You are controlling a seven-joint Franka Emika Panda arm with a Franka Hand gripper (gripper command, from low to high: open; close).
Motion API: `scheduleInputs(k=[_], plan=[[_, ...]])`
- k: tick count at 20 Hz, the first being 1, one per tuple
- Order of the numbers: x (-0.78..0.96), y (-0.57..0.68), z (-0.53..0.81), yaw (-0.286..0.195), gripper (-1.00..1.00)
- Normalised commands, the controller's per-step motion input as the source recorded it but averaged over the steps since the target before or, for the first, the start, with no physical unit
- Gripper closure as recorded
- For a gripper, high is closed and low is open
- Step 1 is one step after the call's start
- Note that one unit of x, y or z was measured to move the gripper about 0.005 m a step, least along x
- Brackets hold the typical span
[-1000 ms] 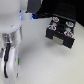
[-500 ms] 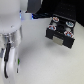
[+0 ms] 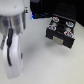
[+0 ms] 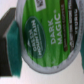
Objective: Open the kcup holder, insert the kcup into the holder, and close the kcup holder
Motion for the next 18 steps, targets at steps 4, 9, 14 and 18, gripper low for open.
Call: scheduleInputs(k=[4, 9, 14, 18], plan=[[0.06, 0.61, 0.78, 0.037, 1.0], [0.05, 0.64, 0.7, 0.027, 1.0], [0.08, 0.63, 0.58, 0.029, 1.0], [0.04, 0.65, 0.41, 0.032, 1.0]])
